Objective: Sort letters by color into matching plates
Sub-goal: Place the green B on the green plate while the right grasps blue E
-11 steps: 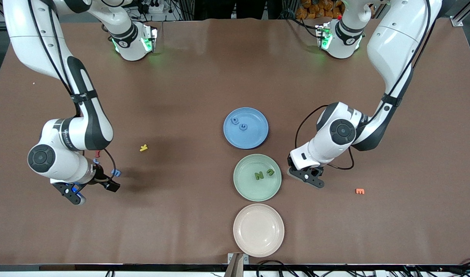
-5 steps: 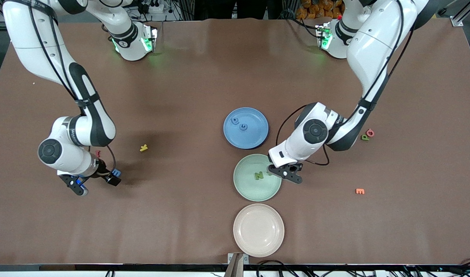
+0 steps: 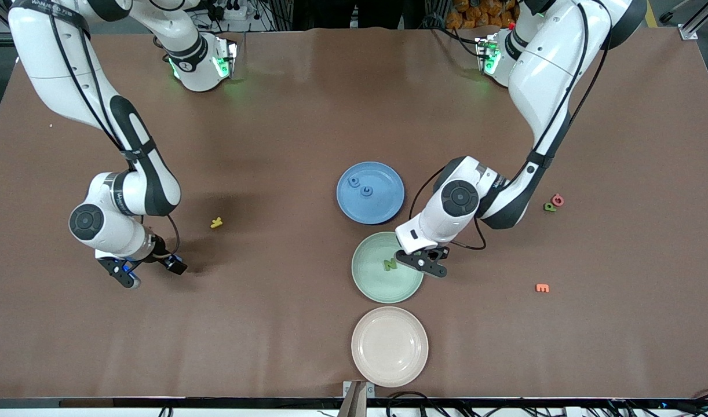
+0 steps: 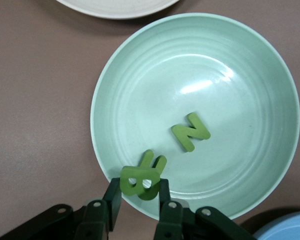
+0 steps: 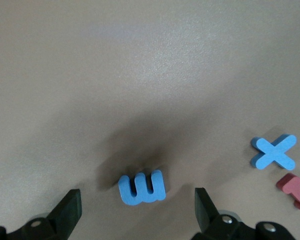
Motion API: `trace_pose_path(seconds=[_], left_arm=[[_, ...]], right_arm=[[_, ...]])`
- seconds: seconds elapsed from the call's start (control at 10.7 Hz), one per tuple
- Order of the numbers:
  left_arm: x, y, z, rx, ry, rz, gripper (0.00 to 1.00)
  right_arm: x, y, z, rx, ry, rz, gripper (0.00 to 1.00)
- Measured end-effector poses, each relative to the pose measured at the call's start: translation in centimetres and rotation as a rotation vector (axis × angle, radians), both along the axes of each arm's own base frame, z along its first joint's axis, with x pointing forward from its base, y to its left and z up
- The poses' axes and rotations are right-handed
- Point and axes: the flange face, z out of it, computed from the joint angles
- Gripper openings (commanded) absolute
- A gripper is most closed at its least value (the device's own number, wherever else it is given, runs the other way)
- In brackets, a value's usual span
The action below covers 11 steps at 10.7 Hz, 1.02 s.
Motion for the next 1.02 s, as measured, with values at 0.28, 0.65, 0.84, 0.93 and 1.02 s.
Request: trace_pose_path(seconds=[0.28,0.65,0.84,0.93,1.02], left_arm=[[-0.1,-0.9,-0.1,-0.011,0.005,0.051,1.00],[-0.3,-1.9,-0.1,-0.013,0.012,0.095,1.00],[0.6,-0.1,0.3,0.035,0.039,0.119,1.00],[1.5,1.8,1.0,0.068,0.054,0.130,1.00],[2.5,4.4,2.1,0.103,0.076,0.122,1.00]], right_arm=[[-0.2,0.0,-0.9,-0.001,-0.014,0.012,0.54],[-0.5,-0.1,-0.8,-0.003,-0.017,0.053,0.32],[-0.5,-0.1,-0.8,-0.003,-0.017,0.056,0.25],[-0.5,-0.1,-0.8,-0.002,-0.017,0.056,0.24],[-0.5,-0.1,-0.8,-0.003,-0.017,0.058,0.23]])
